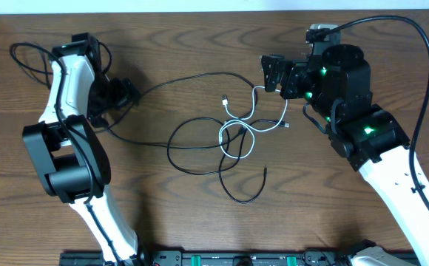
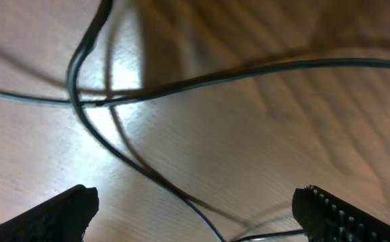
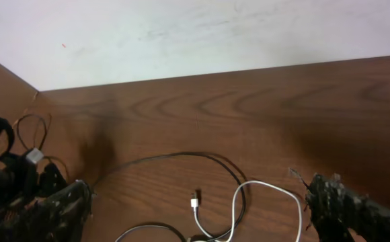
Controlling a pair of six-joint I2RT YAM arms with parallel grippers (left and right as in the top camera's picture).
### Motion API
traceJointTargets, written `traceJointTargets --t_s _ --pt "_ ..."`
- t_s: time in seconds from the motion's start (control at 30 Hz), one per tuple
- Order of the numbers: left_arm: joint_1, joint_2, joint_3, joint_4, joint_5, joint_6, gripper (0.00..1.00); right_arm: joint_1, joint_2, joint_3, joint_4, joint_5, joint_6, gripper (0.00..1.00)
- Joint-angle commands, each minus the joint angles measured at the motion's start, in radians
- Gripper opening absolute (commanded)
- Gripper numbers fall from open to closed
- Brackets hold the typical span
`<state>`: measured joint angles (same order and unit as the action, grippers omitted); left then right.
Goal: Untangle cables
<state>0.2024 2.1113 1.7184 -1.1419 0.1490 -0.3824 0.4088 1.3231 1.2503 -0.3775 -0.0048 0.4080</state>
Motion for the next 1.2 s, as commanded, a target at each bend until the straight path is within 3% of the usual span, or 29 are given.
traceJointTargets --t_s 0.0,0.17,0.3,0.4,0.63,0.87,1.03,1.17 --pt "0.002 0.0 -0.039 0.022 -0.066 -0.042 0.98 -0.002 0.006 0.011 -0.001 -0.006 -0.017 0.99" --pt "-0.001 0.0 -0.111 0.037 -0.01 -0.151 0.98 -0.002 0.006 0.011 -0.001 -0.006 -0.017 0.99" --pt "-0.011 0.0 -0.133 0.025 0.264 -0.158 0.98 -0.002 0.006 0.011 0.0 -0.006 -0.017 0.99" --pt "-0.025 0.0 -0.132 0.002 0.37 -0.146 0.98 -0.002 0.006 0.011 0.0 -0.006 -0.017 0.99" --pt "-0.102 -0.004 -0.132 -0.074 0.389 -0.084 0.98 -0.002 0.012 0.011 0.0 -0.006 -0.017 0.99" --pt "-0.171 -0.129 -0.132 -0.11 0.275 -0.108 0.98 -0.002 0.047 0.011 -0.006 -0.006 -0.016 0.99" --pt "-0.25 -0.304 -0.15 -0.163 -0.033 -0.252 0.98 -0.002 0.067 0.011 -0.001 -0.006 -0.016 0.99" --pt "-0.354 -0.395 -0.217 -0.11 -0.118 -0.398 0.98 -0.002 0.07 0.011 0.0 -0.006 -0.016 0.99"
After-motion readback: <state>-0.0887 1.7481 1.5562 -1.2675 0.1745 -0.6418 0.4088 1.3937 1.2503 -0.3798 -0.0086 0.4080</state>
